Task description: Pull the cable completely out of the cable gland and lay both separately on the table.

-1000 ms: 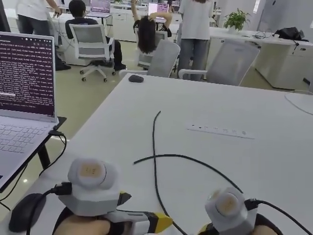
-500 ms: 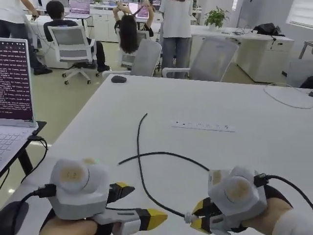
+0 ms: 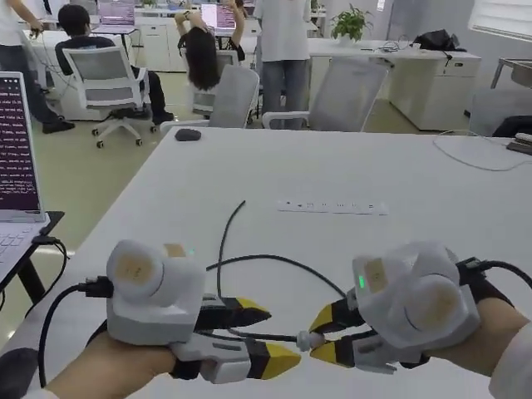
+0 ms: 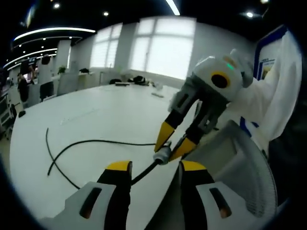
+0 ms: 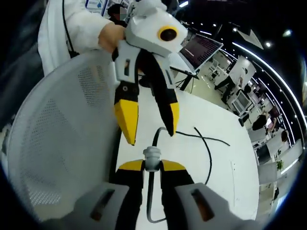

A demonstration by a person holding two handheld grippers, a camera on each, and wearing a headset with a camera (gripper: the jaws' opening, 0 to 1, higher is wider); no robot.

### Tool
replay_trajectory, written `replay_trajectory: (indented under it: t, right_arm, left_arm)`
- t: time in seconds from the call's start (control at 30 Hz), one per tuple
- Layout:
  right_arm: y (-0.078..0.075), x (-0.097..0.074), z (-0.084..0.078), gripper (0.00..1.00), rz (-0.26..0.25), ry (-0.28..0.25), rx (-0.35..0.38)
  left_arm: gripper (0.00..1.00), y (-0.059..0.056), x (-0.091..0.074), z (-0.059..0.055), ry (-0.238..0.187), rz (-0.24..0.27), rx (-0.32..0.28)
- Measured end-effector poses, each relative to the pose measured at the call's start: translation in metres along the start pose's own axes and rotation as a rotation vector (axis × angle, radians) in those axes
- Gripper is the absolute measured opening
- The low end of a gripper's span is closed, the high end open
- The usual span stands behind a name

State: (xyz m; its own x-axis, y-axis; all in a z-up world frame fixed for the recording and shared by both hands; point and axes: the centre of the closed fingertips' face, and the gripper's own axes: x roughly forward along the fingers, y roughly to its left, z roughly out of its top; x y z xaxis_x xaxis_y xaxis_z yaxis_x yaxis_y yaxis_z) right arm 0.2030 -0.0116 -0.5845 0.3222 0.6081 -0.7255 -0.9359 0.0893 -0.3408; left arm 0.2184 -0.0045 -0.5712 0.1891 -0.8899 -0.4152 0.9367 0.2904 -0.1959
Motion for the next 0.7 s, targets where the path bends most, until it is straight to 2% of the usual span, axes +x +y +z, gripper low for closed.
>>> replay_trajectory:
  t: [0.1,0.13,0.17,0.2,0.27,0.37,0.4,0.53,0.63,0.67,0.7]
  right_arm:
    - [0.002,-0.004,0.006,0.10,0.001,-0.019,-0.035]
    - [0.000,-0.006,0.008,0.10,-0.017,-0.029,-0.052]
    - [-0.001,-0.008,0.009,0.10,-0.023,-0.034,-0.058]
    - [-0.001,-0.009,0.010,0.10,-0.025,-0.039,-0.067]
    - [0.001,-0.012,0.013,0.10,-0.025,-0.053,-0.100]
    - [0.002,-0.016,0.015,0.10,-0.024,-0.072,-0.117]
    - [0.002,-0.017,0.015,0.10,-0.025,-0.079,-0.120]
    - [0.001,-0.021,0.016,0.10,-0.035,-0.097,-0.130]
    - [0.002,-0.023,0.020,0.11,-0.033,-0.112,-0.137]
    - [0.002,-0.024,0.023,0.11,-0.033,-0.138,-0.095]
    - [0.001,-0.026,0.026,0.11,-0.030,-0.169,-0.079]
  left_arm:
    - [0.31,-0.006,0.001,0.006,-0.024,-0.050,-0.027]
    - [0.29,-0.007,0.001,0.006,-0.025,-0.062,-0.030]
    - [0.26,-0.008,0.002,0.002,-0.002,-0.076,-0.040]
    - [0.24,-0.008,0.002,0.001,0.003,-0.080,-0.044]
    - [0.24,-0.011,0.002,0.004,-0.020,-0.096,-0.046]
    - [0.20,-0.021,0.001,0.016,-0.085,-0.158,-0.090]
    - [0.18,-0.021,0.001,0.014,-0.074,-0.158,-0.084]
    - [0.17,-0.021,0.001,0.017,-0.082,-0.173,-0.115]
    - [0.16,-0.024,-0.001,0.018,-0.071,-0.197,-0.116]
    - [0.16,-0.026,-0.004,0.020,-0.068,-0.209,-0.076]
    - [0.15,-0.026,-0.005,0.022,-0.082,-0.208,-0.025]
